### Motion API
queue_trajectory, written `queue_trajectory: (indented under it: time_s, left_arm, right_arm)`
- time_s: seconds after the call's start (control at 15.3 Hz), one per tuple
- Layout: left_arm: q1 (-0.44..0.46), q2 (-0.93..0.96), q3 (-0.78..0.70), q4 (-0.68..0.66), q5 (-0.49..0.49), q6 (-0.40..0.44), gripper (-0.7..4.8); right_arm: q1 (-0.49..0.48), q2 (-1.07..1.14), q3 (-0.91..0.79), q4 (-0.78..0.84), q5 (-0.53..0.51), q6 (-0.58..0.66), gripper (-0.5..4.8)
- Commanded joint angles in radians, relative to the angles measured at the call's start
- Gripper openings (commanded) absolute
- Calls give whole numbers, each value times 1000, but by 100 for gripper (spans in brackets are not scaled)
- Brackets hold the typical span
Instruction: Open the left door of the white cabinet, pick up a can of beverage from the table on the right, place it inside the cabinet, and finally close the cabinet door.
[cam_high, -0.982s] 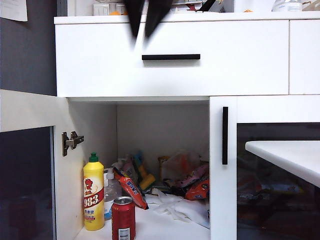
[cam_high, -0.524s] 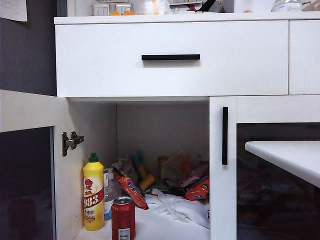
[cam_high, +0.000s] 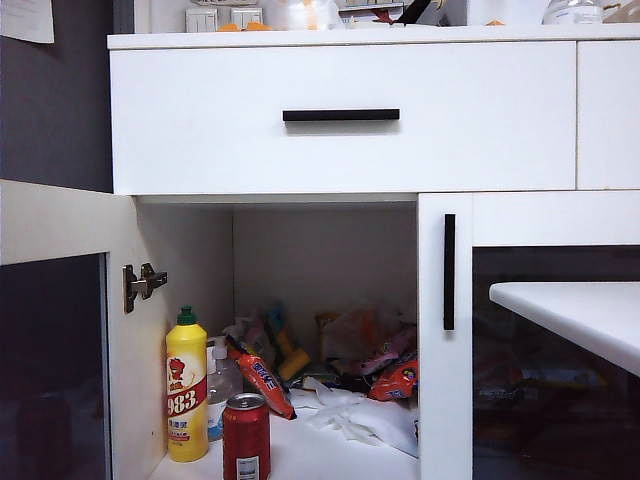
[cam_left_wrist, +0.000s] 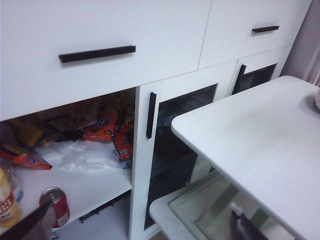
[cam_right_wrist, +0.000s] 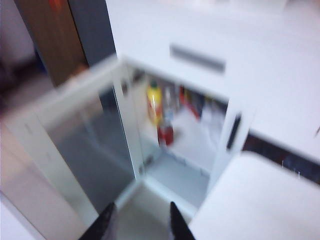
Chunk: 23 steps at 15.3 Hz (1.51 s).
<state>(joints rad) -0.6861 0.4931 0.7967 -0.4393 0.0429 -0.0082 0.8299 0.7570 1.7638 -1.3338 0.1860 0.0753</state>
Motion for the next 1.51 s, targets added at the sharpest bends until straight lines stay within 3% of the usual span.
queue_trajectory:
  time_s: [0.07,0.2,0.33,0.46,0.59,0.65,0.72,0.79,0.85,0.98,1.05,1.11,1.18,1.38,1.51]
  left_arm:
    - [1,-1,3,-1,2,-8,479]
    - [1,-1,3,-25,-32,-8,479]
    - [1,17,3,-116,-166,-28,479]
    - [1,140,3,-147,-280,-104,479]
    - [3,208,5,-140,-473,-103,479]
    - [8,229,11,-139,-497,-93,439]
    - [23,256,30,-139,-491,-85,263]
    - [46,277,60,-140,-490,-79,141]
    - [71,293,89,-141,-484,-70,104]
    - [175,327,150,-143,-483,-15,81]
    - [265,338,165,-148,-419,41,80]
    - [354,348,167,-167,-286,57,77]
    - [453,365,167,-206,-187,57,46]
    - [741,443,167,-322,171,55,43]
    - [827,482,164,-338,278,1,42]
  right_arm:
    - [2,-61,-246,212,-105,-8,134]
    - [1,-69,-413,378,-161,-10,134]
    - [2,-24,-642,691,-332,-9,134]
    - [1,140,-706,816,-404,-10,134]
    - [1,187,-706,842,-459,-27,134]
    - [1,195,-706,851,-463,-27,134]
    - [0,196,-706,862,-462,-27,134]
    - [1,195,-706,881,-462,-27,134]
    - [0,193,-706,887,-461,-29,134]
    - [-6,188,-706,890,-462,-56,134]
    - [-6,188,-706,888,-462,-56,134]
    - [-6,187,-706,888,-462,-57,134]
    - [-6,187,-706,890,-462,-58,134]
    - [-6,187,-706,891,-461,-78,134]
    - [-6,186,-706,892,-461,-80,134]
